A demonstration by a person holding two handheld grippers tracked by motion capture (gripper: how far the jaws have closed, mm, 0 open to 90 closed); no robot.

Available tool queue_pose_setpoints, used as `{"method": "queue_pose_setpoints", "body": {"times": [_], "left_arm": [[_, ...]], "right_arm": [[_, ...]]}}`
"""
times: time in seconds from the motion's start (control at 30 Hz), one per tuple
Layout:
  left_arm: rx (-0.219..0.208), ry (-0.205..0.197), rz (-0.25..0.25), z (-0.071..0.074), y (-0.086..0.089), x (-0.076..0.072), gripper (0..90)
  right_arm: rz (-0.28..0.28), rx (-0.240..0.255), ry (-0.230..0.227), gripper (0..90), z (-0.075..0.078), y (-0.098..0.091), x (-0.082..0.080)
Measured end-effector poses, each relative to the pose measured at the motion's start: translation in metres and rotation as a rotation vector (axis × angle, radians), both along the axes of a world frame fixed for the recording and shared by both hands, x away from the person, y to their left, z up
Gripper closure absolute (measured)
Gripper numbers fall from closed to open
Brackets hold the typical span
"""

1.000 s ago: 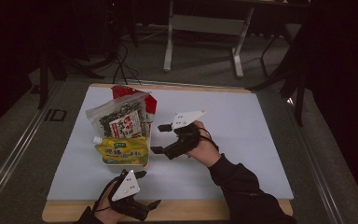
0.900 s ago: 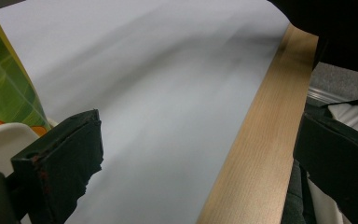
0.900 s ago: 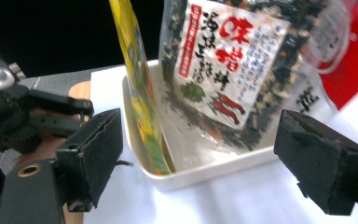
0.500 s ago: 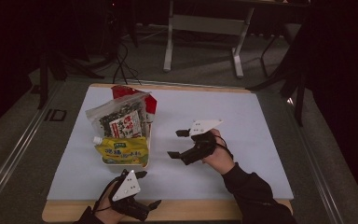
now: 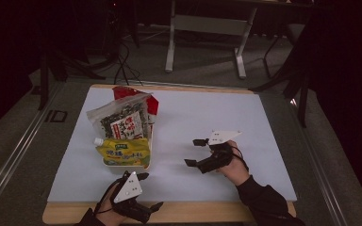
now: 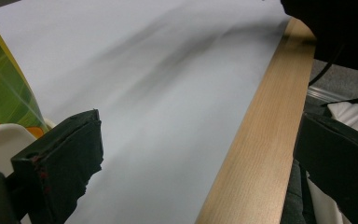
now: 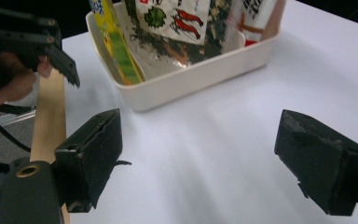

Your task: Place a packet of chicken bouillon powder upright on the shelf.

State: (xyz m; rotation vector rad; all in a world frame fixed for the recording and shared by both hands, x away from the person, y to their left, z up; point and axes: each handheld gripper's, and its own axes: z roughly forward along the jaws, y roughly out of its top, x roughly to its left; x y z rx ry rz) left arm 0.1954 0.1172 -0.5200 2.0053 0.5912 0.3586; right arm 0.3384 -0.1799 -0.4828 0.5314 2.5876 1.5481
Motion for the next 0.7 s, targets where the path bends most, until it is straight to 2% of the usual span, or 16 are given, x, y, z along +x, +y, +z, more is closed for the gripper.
{"method": "queue_pose_setpoints", "body": {"times": [0.23,0.33,0.5,0.7], "left_arm": [[0.001,-0.001,-0.001,0.0,0.0,0.0,2.6],[0.0,-0.002,-0.001,0.0,0.0,0.0,2.6],[-0.004,-0.003,-0.001,0.001,0.0,-0.001,2.6],[-0.002,-0.005,-0.001,0.001,0.0,-0.001,2.6]], "right_arm": [[-0.03,-0.019,-0.01,14.2,-0.009,-0.021,-0.007],[-0.035,-0.011,-0.008,14.0,-0.012,-0.028,-0.009],[-0.029,-0.007,0.015,14.1,-0.018,-0.041,-0.016],[-0.055,-0.017,0.03,14.2,-0.026,-0.053,-0.021]]}}
